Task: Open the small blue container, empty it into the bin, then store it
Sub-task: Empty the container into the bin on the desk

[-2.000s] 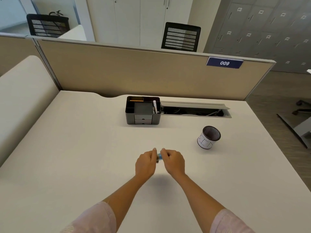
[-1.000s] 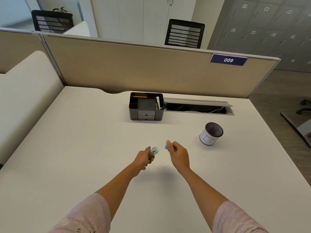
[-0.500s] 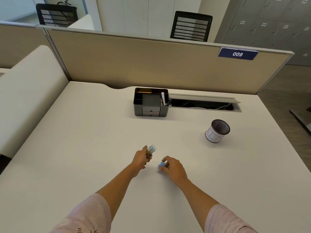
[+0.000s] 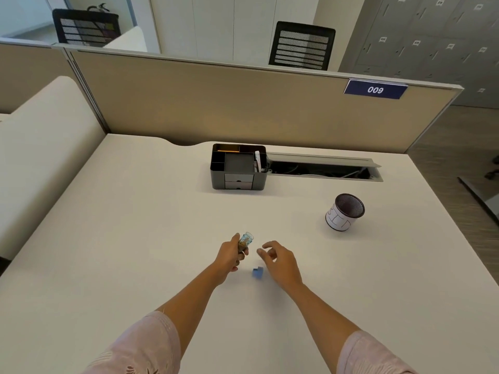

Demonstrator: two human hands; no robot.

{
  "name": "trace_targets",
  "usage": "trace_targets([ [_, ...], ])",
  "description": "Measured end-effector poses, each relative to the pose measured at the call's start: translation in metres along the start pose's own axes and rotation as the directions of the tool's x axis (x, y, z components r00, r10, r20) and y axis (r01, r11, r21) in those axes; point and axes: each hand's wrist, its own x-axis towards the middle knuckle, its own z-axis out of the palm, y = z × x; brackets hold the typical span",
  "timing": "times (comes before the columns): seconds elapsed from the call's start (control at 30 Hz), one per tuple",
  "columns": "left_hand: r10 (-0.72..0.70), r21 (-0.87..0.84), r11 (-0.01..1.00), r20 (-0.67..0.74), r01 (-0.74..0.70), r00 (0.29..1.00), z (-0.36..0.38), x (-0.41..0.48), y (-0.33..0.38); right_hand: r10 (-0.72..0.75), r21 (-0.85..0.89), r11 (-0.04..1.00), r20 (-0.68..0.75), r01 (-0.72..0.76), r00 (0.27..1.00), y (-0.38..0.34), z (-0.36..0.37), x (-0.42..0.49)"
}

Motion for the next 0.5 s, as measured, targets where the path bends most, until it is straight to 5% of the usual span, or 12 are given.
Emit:
trace_targets([
  [0.23, 0.073, -0.096, 0.993, 0.09, -0.065, 0.993, 0.031, -0.004, 0.033, -0.069, 0.37, 0.926, -0.037, 0.078, 0.997, -0.036, -0.023, 0.004],
  [0.5, 0.175, -0.087, 0.983, 0.189, -0.161, 0.966, 0.082, -0.009, 0.083, -0.033, 0.455, 0.884, -0.161, 0.104, 0.986, -0.041, -0.063, 0.015],
])
